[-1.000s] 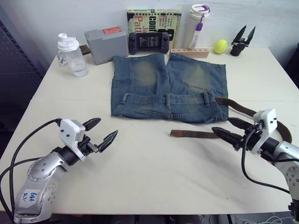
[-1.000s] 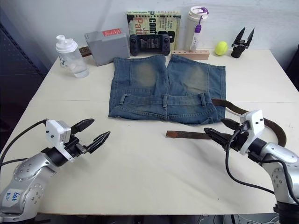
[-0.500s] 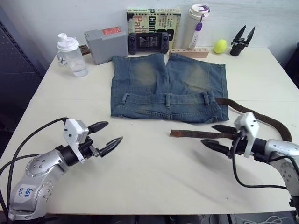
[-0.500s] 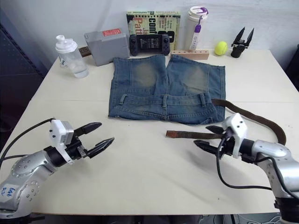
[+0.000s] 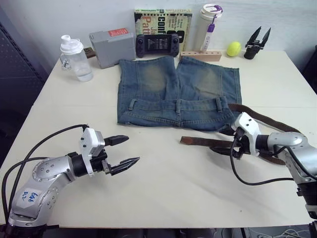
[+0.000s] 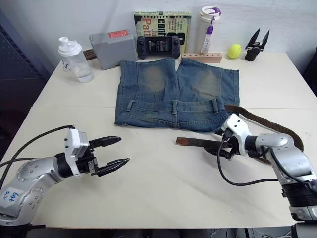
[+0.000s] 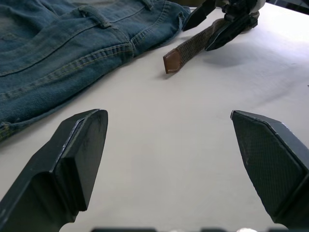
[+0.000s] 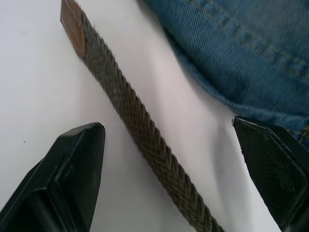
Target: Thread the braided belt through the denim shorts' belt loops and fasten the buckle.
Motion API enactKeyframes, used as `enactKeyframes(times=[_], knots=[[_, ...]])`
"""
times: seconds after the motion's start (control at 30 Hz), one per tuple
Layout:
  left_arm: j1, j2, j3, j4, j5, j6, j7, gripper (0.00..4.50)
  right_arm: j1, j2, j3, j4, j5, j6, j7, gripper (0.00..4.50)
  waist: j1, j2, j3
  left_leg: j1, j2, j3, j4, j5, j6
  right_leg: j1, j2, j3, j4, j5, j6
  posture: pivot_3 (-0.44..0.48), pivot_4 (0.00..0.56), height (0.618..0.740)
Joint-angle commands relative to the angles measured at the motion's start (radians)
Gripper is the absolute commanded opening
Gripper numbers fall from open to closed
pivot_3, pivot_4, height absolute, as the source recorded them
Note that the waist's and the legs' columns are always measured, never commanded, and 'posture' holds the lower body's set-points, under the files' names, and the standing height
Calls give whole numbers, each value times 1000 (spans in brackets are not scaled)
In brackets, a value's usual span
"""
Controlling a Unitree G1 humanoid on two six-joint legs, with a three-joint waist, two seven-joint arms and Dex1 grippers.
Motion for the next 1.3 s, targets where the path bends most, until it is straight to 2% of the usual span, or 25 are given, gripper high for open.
enactKeyframes(times=[0.03,0.1,0.13,0.23,0.43,0.57,0.8,1.3], knots=[[3,-2,2,-35,-15,-6,-1,4500,4,-21,22,41,-44,-20,37,2763,-1,0,0,0,0,0,0,0,0,0,0,-1,0,0,0,0,150,731],[-1,-4,1,-37,-18,-4,1,4500,7,-11,26,55,-56,-50,50,1954,-2,0,0,0,0,0,0,0,0,1,0,0,0,0,0,0,150,731],[-3,-7,1,-38,-24,0,3,4500,9,-4,23,53,-51,-56,60,1356,-2,0,0,0,0,0,0,0,0,1,0,-1,0,0,0,0,150,731],[-14,-12,-2,-37,-37,9,2,4500,22,3,24,38,-51,-102,94,45,-2,0,0,0,0,0,0,0,0,1,0,-1,0,0,0,0,150,731],[-140,-11,-49,37,-63,44,-41,4500,45,7,0,-88,22,-179,194,45,-2,0,0,0,0,0,1,0,0,1,0,-1,0,0,0,0,150,731],[-274,-31,-129,147,-22,35,-97,4500,54,6,9,-220,69,-141,227,45,0,0,0,0,1,0,1,0,0,2,0,-3,0,0,0,0,150,731],[-445,-59,-262,325,62,-33,-221,4500,54,-8,9,-343,77,-106,226,45,0,0,0,-1,0,0,2,0,0,2,0,-4,0,0,0,0,150,731],[-527,-130,-314,478,131,-85,-291,4500,63,-36,-20,-496,131,-22,209,45,0,-1,1,-5,0,-1,8,0,0,2,0,-7,1,0,0,0,150,731]])
